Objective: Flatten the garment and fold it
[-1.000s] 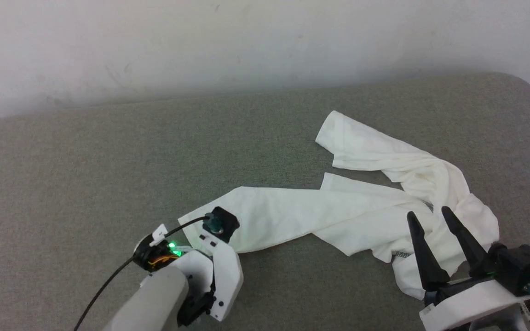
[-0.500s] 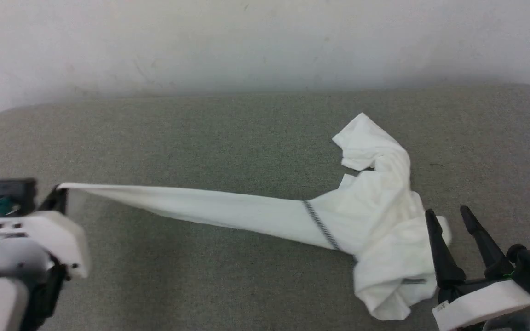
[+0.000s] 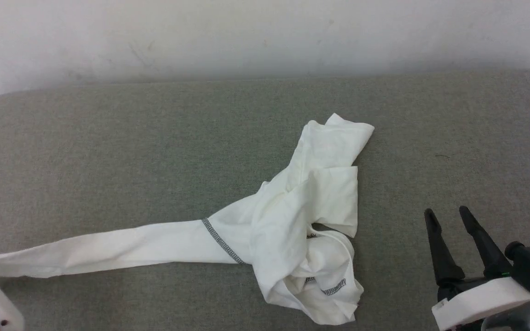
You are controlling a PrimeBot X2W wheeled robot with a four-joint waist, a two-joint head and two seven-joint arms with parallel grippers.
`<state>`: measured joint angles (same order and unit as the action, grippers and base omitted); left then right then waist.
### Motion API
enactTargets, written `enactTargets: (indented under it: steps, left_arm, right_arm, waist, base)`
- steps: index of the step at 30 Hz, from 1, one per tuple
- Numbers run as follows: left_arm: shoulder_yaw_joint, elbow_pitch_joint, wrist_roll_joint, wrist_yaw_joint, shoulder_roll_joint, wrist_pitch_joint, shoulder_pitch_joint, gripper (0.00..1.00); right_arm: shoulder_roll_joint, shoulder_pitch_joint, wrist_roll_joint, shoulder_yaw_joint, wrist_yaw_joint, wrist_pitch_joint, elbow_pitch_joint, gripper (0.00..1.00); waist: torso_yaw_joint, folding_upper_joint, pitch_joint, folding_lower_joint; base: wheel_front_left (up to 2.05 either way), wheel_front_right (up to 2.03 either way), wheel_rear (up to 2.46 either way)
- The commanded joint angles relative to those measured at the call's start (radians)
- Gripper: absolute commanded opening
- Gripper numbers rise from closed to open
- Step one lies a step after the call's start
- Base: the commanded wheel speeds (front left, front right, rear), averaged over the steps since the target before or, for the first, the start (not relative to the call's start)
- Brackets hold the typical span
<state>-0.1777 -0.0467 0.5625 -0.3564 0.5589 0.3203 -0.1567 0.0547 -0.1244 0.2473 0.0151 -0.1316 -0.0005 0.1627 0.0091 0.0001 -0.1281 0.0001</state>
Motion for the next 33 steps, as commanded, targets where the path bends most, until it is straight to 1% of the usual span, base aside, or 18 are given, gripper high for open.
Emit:
enactTargets:
  steps: [1,4,6,9,11,14,18,22,27,33]
  left_arm:
    - [0.013,0.005,0.007,0.017,-0.024,-0.035,0.011,1.00]
    - [0.043,0.004,-0.009,0.040,-0.074,-0.147,0.037,1.00]
    - [0.066,-0.003,-0.047,0.047,-0.097,-0.242,0.053,1.00]
    - [0.113,-0.012,-0.087,0.077,-0.132,-0.369,0.073,1.00]
    - [0.155,-0.019,-0.114,0.099,-0.154,-0.436,0.082,1.00]
    - [0.220,-0.023,-0.146,0.135,-0.182,-0.509,0.093,1.00]
    - [0.292,-0.018,-0.174,0.171,-0.231,-0.556,0.101,1.00]
    - [0.351,-0.013,-0.201,0.198,-0.275,-0.574,0.097,1.00]
    - [0.402,0.009,-0.223,0.225,-0.319,-0.580,0.107,1.00]
    - [0.429,0.043,-0.239,0.258,-0.379,-0.582,0.154,1.00]
  right_arm:
    - [-0.002,0.010,0.001,-0.001,0.001,0.002,-0.004,1.00]
    - [-0.001,0.009,-0.001,-0.005,0.001,0.016,-0.012,1.00]
    - [0.002,0.010,-0.001,-0.006,0.001,0.028,-0.016,1.00]
    - [0.008,0.010,0.003,-0.008,0.001,0.049,-0.023,1.00]
    - [0.015,0.009,0.005,-0.011,0.001,0.069,-0.031,1.00]
    - [0.022,0.002,0.010,-0.012,0.001,0.118,-0.047,1.00]
    - [0.034,0.015,0.032,-0.021,0.001,0.190,-0.077,1.00]
    - [0.060,0.080,0.077,-0.039,0.001,0.257,-0.150,1.00]
    - [0.107,0.223,0.139,-0.120,0.001,0.331,-0.298,1.00]
    - [0.159,0.400,0.212,-0.245,0.001,0.419,-0.504,1.00]
  waist:
    - [-0.001,-0.0001,0.002,-0.0001]
    - [0.000,-0.0001,0.014,-0.0001]
    - [0.003,-0.0001,0.024,-0.0001]
    - [0.009,-0.0001,0.040,-0.0001]
    - [0.012,-0.0001,0.052,-0.0001]
    - [0.019,-0.0001,0.072,-0.0001]
    - [0.032,-0.0001,0.088,-0.0001]
    - [0.049,-0.0001,0.087,-0.0001]
    - [0.086,-0.0001,0.053,-0.0001]
    - [0.135,-0.0001,0.006,-0.0001]
  base:
    - [0.00,0.00,0.00]
    - [0.00,0.00,0.00]
    - [0.00,0.00,0.00]
    - [0.00,0.00,0.00]
    - [0.00,0.00,0.00]
    - [0.00,0.00,0.00]
    - [0.00,0.00,0.00]
    - [0.00,0.00,0.00]
    - [0.00,0.00,0.00]
    - [0.00,0.00,0.00]
